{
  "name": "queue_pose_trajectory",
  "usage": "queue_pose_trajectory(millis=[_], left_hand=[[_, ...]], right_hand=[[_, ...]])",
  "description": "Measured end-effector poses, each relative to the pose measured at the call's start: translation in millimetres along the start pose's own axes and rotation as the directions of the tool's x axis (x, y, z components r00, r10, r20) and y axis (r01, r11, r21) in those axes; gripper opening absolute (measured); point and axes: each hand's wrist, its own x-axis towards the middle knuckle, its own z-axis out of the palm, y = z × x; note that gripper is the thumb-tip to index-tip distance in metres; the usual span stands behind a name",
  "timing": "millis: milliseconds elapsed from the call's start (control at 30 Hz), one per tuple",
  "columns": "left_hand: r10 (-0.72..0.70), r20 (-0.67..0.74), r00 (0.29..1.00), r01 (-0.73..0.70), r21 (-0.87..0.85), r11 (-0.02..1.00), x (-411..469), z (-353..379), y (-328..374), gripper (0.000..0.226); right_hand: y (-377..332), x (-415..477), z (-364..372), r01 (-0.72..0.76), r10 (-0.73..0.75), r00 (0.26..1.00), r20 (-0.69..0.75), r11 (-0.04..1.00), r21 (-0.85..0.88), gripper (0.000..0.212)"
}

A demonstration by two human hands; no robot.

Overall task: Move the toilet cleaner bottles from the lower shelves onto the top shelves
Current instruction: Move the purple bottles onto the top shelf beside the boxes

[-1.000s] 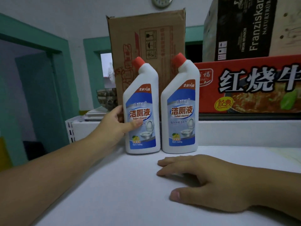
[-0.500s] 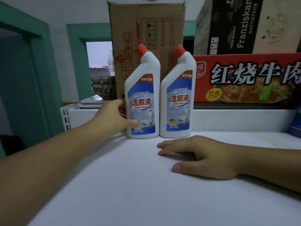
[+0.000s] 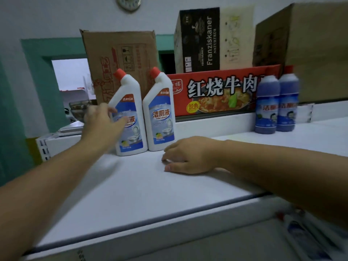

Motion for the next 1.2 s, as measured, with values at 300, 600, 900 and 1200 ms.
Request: queue_pose_trajectory(millis=[300,600,900,1200], left_hand=[[0.760,0.550,0.345,-0.576,-0.516,0.634,-193.5,16.1,104.9,0.037],[0.279,0.957,-0.078,-0.462,-0.283,0.840,-378.9,256.3,175.6,0.065],[0.301,0.949,-0.096,-0.321,-0.315,0.893,-501.8,321.7,292.2,0.049],[0.176,0.940,-0.291,-0.291,-0.262,0.920,-552.9,417.1,365.4,0.036]], right_hand=[[-15.2,-218.7,35.1,0.022,0.453,0.437,-0.777,0.859,0.512,0.014],[4.5,-426.1,223.0,-0.826,0.806,0.320,0.498,-0.020,0.564,0.068],[-2.2,-676.8,243.0,-0.894,0.809,-0.085,0.582,-0.320,0.315,0.058],[65.3,-754.3,281.1,-0.847,0.702,-0.088,0.707,-0.426,0.317,0.055]])
